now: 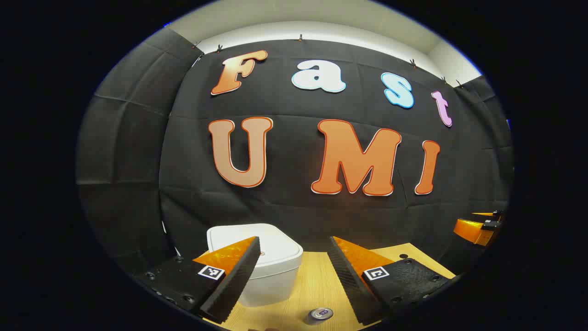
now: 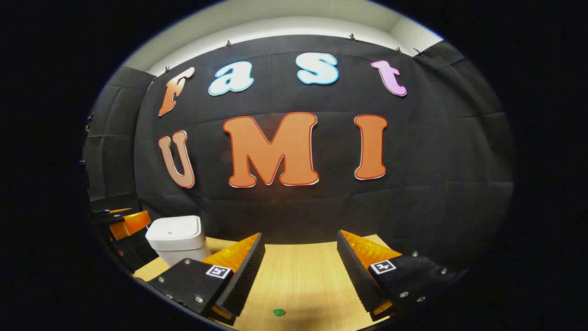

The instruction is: Press the lid of the desktop garbage bin to open it, pick up the crumpled paper on the desktop and throw it into the bin, then pick up the pop can on the desktop and drop it into the bin, and finally close the garbage bin lid.

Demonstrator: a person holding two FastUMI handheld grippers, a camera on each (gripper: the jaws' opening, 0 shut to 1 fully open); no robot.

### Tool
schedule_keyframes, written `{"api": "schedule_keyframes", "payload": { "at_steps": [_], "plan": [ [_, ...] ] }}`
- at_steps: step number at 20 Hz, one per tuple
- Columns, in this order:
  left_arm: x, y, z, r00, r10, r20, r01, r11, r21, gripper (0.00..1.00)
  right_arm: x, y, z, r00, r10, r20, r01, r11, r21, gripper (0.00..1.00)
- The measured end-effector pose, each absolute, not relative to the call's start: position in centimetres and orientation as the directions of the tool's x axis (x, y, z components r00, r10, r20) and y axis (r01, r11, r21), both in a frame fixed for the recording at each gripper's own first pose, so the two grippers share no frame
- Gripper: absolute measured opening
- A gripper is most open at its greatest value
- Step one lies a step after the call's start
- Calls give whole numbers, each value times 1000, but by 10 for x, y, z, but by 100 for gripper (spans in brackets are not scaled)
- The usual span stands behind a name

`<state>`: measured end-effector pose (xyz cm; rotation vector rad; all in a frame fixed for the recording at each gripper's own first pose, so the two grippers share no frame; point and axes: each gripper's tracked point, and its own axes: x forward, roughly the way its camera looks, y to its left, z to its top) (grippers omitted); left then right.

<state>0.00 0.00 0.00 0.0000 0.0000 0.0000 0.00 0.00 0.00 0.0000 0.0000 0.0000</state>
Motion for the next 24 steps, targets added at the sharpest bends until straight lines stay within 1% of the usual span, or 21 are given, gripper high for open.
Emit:
{"api": "schedule_keyframes", "payload": {
  "at_steps": [9, 19, 24],
  "plan": [
    [2, 5, 3, 1000, 6, 5, -6, 1000, 10, 94, 4, 6, -2, 1000, 9, -6, -9, 1000, -8, 94],
    [-8, 2, 7, 1000, 4, 13, -4, 1000, 13, 94, -7, 3, 3, 1000, 16, 9, -16, 1000, -5, 94],
    [-12, -3, 9, 1000, -14, 14, 13, 1000, 12, 94, -15, 3, 5, 1000, 24, 13, -24, 1000, -6, 94]
  ]
}}
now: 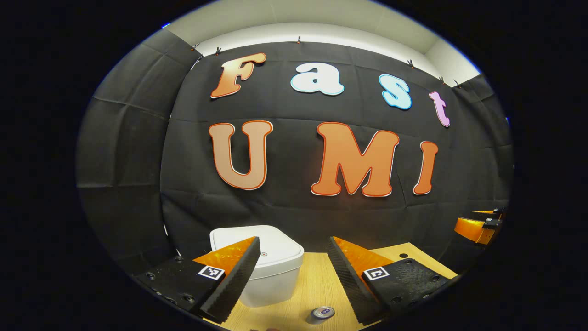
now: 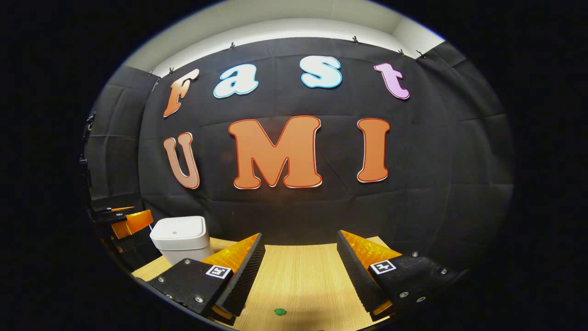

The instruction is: Press the lid of the desktop garbage bin to open it, pick up the crumpled paper on the desktop and throw it into the bin, then pick up the pop can on the desktop and drop it into the bin, and finally close the garbage bin lid.

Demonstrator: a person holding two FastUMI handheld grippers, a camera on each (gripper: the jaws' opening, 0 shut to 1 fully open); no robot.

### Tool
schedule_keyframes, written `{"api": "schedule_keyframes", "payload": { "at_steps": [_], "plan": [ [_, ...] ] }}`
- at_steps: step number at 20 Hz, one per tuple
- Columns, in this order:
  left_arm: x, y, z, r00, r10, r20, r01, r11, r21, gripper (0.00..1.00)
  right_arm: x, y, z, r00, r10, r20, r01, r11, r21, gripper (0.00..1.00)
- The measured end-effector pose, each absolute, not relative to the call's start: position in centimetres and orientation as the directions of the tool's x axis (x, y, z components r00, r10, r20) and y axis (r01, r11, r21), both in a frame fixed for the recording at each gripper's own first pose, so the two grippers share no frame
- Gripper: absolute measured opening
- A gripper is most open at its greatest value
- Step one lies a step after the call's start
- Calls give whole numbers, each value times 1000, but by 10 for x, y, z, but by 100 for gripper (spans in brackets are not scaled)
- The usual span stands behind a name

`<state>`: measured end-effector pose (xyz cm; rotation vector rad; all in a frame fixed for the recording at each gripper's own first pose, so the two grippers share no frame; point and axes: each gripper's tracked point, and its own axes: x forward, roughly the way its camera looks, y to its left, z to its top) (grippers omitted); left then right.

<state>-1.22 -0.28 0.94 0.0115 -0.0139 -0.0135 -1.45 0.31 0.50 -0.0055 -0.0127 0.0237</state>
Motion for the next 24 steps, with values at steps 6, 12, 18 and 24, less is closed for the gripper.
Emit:
{"api": "schedule_keyframes", "payload": {
  "at_steps": [6, 12, 18, 24],
  "plan": [
    [-16, -5, 9, 1000, -14, 12, 14, 1000, 18, 94, -22, -5, 6, 1000, 16, 13, -16, 1000, -10, 94],
    [-17, -5, 9, 1000, -7, 11, 7, 1000, 29, 94, -25, -14, 4, 1000, 5, 11, -5, 1000, 5, 94],
    [-19, -8, 13, 1000, -11, 18, 10, 999, 37, 94, -29, -18, 2, 1000, -4, 9, 4, 1000, 1, 94],
    [-20, -9, 19, 999, -17, 32, 16, 999, 39, 94, -32, -19, 2, 1000, -9, 12, 9, 1000, 7, 94]
  ]
}}
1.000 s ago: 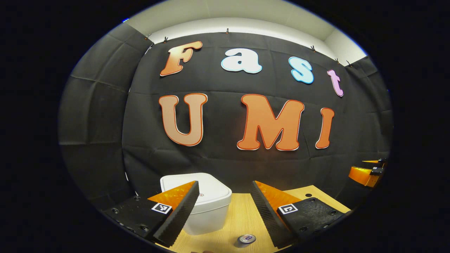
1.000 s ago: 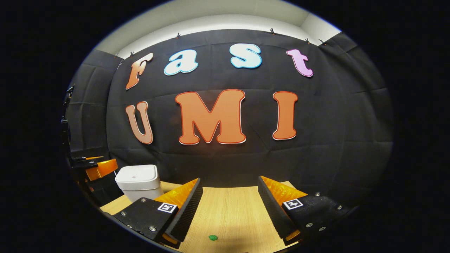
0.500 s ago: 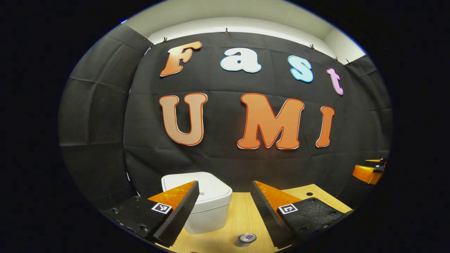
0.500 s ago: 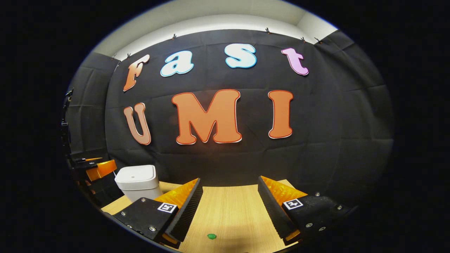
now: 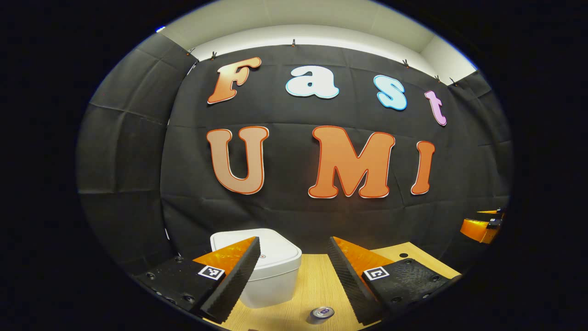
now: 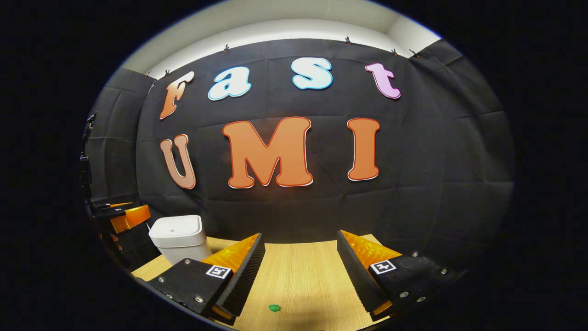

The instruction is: Press the lid of the desktop garbage bin to open it, pick up the crumpled paper on the desktop and throw it into the bin, then pick up the pop can on the desktop and drop it into the bin, and finally close the garbage bin lid.

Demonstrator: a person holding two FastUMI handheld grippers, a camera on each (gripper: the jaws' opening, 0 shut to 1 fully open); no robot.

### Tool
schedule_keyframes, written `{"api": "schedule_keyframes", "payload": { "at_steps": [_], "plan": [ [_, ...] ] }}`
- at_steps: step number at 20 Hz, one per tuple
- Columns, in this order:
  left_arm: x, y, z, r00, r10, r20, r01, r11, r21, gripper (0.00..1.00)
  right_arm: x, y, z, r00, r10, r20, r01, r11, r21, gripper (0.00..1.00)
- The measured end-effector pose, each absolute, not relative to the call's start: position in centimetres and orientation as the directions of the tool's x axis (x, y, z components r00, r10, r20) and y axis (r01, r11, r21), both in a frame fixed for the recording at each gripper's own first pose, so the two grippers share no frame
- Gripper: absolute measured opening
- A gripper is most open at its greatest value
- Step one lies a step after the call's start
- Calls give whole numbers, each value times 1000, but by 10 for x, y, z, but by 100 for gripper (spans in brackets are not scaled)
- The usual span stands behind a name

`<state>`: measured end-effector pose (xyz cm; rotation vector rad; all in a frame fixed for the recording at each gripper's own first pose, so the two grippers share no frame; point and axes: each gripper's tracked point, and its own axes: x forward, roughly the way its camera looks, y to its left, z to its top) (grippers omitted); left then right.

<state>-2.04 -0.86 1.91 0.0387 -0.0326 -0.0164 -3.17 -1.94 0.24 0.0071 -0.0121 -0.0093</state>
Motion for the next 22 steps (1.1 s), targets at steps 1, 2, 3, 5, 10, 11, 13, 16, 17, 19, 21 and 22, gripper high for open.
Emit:
{"api": "schedule_keyframes", "payload": {
  "at_steps": [1, 2, 3, 5, 10, 11, 13, 16, 17, 19, 21, 22],
  "plan": [
    [-20, -9, 19, 999, -22, 31, 21, 999, 39, 94, -32, -20, 2, 1000, -11, 13, 11, 1000, 7, 94],
    [-20, -10, 19, 999, -24, 29, 23, 999, 40, 94, -33, -20, 2, 1000, -13, 13, 13, 1000, 6, 94],
    [-20, -10, 19, 999, -24, 28, 23, 999, 43, 94, -33, -22, 2, 1000, -22, 15, 22, 1000, 5, 94],
    [-21, -9, 19, 999, -24, 28, 22, 999, 44, 93, -35, -23, 4, 999, -28, 22, 28, 1000, 6, 94],
    [-21, -9, 18, 999, -36, 28, 35, 999, 27, 76, -33, -21, 4, 999, -30, 21, 30, 999, 11, 94],
    [-22, -4, 17, 1000, -18, 21, 17, 999, 28, 60, -32, -20, 4, 999, -30, 20, 30, 999, 11, 94],
    [-18, 9, 16, 1000, 28, 3, -28, 999, 26, 27, -32, -20, 3, 999, -33, 17, 33, 999, 6, 94],
    [-14, 0, 7, 999, -33, -27, 33, 999, 6, 0, -31, -21, 3, 999, -34, 14, 34, 999, 3, 94],
    [-12, 1, 9, 999, -35, -37, 35, 999, 20, 0, -30, -21, 3, 999, -36, 14, 36, 999, 3, 94],
    [-8, 13, 20, 999, -20, -30, 22, 998, 56, 0, -31, -22, 4, 999, -36, 13, 36, 999, 5, 94],
    [2, 16, 33, 999, -27, -30, 29, 998, 57, 0, -28, -21, 5, 999, -33, 14, 33, 999, 6, 94],
    [11, 17, 39, 999, -38, -39, 40, 998, 51, 0, -28, -20, 5, 999, -32, 13, 32, 999, 3, 94]
  ]
}}
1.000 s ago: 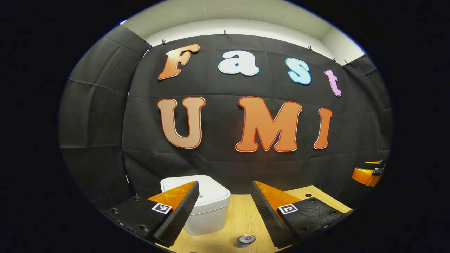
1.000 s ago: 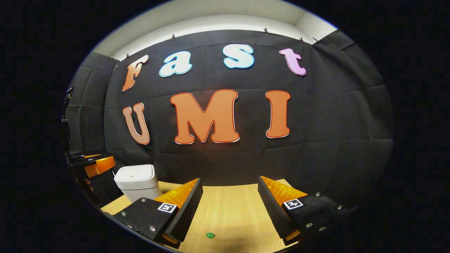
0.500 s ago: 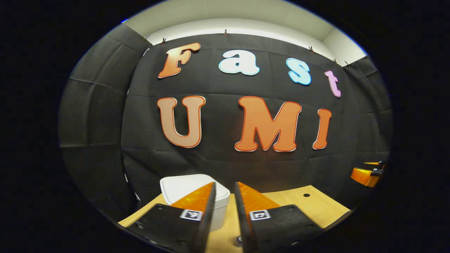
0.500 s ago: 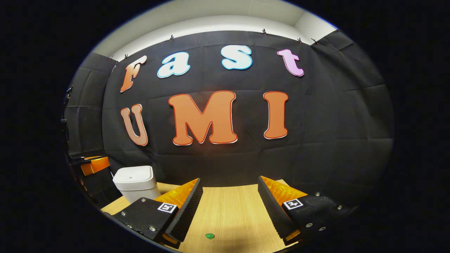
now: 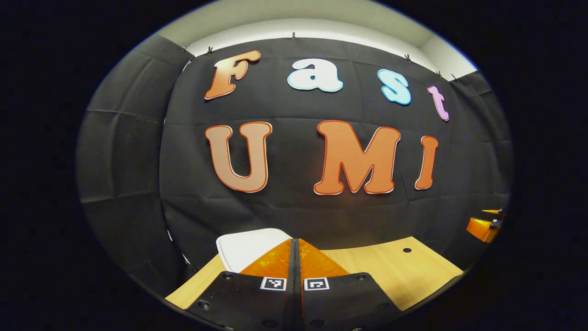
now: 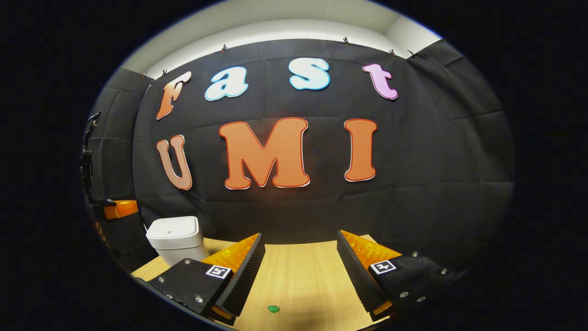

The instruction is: Press the lid of the desktop garbage bin to open it, pick up the crumpled paper on the desktop and throw it into the bin, then pick up the pop can on the desktop and drop it into the bin, and finally close the garbage bin lid.

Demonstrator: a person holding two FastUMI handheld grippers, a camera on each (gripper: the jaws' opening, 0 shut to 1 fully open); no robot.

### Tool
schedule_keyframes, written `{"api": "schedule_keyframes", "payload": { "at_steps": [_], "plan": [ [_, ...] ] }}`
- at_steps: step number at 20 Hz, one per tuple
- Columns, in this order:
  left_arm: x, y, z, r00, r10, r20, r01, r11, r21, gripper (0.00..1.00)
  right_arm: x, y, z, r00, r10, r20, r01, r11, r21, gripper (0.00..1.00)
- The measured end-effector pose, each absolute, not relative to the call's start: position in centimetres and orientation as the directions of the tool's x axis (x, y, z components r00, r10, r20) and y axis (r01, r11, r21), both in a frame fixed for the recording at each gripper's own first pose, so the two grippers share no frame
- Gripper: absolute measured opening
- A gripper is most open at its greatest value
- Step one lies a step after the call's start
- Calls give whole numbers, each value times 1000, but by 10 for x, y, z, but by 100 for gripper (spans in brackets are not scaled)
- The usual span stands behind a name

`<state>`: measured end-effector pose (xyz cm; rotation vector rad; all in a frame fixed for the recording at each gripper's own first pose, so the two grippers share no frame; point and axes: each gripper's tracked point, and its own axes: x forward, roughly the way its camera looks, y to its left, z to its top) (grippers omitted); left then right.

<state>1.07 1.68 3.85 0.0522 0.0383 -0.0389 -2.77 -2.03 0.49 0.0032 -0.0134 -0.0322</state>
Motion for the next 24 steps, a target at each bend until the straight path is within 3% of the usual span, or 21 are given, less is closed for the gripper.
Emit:
{"api": "schedule_keyframes", "payload": {
  "at_steps": [9, 15, 24],
  "plan": [
    [91, 54, 90, 988, -56, -145, 73, 990, 117, 0, -19, -22, 3, 1000, -22, -19, 22, 1000, 8, 94],
    [137, 74, 44, 957, -45, -288, 67, 996, 67, 0, -16, -28, -3, 998, -32, -50, 32, 999, 6, 94],
    [139, 101, -58, 885, -6, -466, 45, 996, 73, 0, -14, -33, -25, 993, -57, -106, 59, 998, 16, 94]
  ]
}}
